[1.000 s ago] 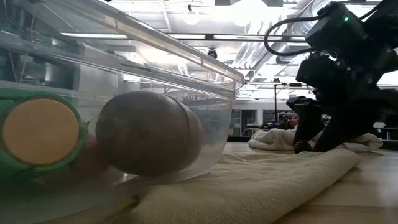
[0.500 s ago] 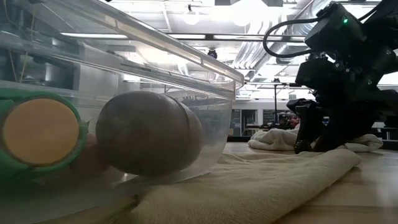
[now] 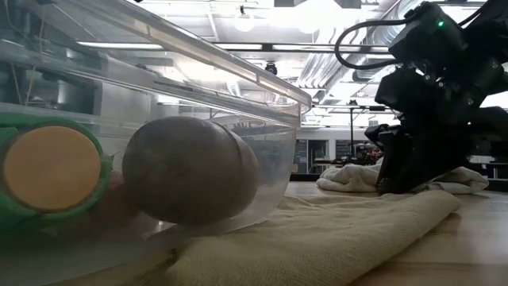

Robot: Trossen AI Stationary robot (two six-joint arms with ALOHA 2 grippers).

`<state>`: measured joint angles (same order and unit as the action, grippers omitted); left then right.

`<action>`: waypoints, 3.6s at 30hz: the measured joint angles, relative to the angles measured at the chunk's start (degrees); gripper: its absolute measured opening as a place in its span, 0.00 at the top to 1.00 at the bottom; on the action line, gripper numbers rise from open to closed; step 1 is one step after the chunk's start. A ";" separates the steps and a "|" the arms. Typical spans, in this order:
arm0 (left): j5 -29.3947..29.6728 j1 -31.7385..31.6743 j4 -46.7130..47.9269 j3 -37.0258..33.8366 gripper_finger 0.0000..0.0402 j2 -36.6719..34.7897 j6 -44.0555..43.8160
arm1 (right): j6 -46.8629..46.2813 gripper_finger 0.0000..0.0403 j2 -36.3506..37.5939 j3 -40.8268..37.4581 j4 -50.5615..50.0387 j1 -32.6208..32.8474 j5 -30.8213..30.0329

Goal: Pick and placing Produce into tupperware
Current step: Put the blackberry into the container

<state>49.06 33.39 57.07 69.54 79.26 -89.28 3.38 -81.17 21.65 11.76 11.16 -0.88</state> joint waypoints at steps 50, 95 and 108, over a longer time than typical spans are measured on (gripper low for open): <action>0.02 0.00 0.10 0.00 1.00 0.00 5.27 | -36.78 0.79 0.22 0.32 46.06 -7.78 19.93; -21.87 0.02 11.00 -0.02 1.00 -20.35 39.52 | -41.39 0.79 -18.32 45.30 0.90 8.15 0.87; -26.18 0.02 11.70 -0.02 1.00 -20.35 39.43 | -44.72 0.79 -32.39 71.43 -34.85 9.70 0.60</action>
<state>22.87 33.41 68.77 69.52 58.92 -49.86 -41.34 -113.56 93.08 -23.09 20.85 -0.29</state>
